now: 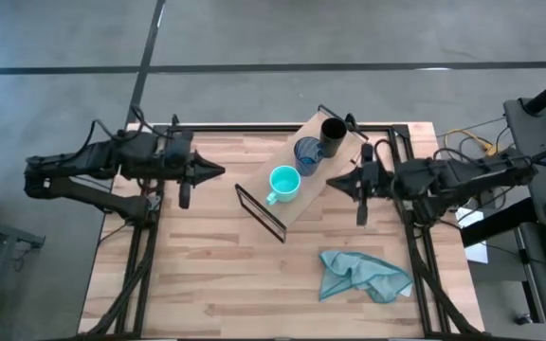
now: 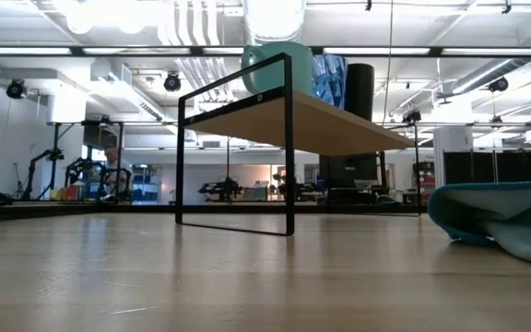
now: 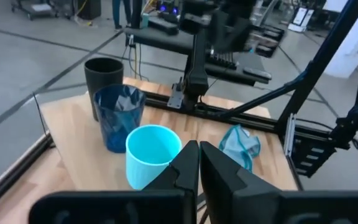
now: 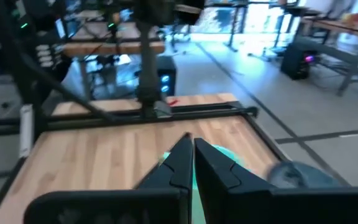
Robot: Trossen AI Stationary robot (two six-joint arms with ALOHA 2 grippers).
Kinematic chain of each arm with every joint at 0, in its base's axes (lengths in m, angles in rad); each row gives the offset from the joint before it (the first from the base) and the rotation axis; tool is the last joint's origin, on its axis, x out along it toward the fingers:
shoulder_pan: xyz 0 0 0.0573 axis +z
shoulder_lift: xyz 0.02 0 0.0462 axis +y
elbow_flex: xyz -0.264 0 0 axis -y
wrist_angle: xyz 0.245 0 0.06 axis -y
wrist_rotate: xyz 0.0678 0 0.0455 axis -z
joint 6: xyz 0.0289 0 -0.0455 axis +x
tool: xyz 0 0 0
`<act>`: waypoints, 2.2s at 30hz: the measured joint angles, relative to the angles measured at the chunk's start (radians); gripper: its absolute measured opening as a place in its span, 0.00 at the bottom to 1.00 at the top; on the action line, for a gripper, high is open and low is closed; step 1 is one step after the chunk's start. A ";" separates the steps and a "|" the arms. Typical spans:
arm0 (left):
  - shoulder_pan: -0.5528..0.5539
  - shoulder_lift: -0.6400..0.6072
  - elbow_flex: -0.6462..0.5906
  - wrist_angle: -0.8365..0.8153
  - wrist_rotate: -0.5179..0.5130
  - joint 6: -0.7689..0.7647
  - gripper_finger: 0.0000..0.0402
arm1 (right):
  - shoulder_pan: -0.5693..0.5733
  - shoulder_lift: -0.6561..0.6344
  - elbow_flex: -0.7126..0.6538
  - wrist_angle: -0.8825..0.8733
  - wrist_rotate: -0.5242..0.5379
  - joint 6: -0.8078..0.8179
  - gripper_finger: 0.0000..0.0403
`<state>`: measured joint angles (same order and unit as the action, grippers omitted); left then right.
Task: Stack small to large cups/mugs on shelf
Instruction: Return to Home Position
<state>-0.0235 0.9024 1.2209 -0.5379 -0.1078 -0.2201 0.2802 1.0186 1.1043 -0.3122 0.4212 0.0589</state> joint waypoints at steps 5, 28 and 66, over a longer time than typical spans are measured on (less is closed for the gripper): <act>-0.006 -0.032 -0.029 0.001 0.004 0.070 0.00 | -0.110 -0.110 -0.145 0.105 -0.070 0.011 0.02; -0.005 -0.251 -0.522 0.446 0.009 -0.085 0.00 | -0.443 -0.280 -0.405 0.184 -0.462 -0.051 0.02; -0.005 -0.696 -1.031 0.817 0.055 -0.164 0.00 | -0.455 -0.748 -0.919 0.603 -0.744 0.406 0.02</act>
<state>-0.0284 0.2066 0.1901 0.2796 -0.0524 -0.3836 -0.1745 0.2709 0.1857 0.2913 -0.3225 0.4644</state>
